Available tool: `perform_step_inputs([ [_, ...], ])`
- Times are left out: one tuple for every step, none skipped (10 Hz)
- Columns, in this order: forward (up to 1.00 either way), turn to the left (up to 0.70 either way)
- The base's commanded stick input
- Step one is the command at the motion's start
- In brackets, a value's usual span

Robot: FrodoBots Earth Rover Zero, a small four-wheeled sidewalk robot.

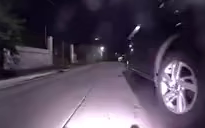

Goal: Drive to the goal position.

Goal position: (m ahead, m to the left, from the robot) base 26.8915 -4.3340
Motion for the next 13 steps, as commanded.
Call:
perform_step_inputs([
  [0.7,0.0],
  [0.7,0.0],
  [0.7,0.0],
  [0.7,0.0],
  [0.7,0.0],
  [0.7,0.0],
  [0.7,-0.2],
  [0.7,-0.34],
  [0.7,-0.3],
  [0.7,-0.05],
  [0.7,0.0],
  [0.7,0.0],
  [0.7,0.0],
])
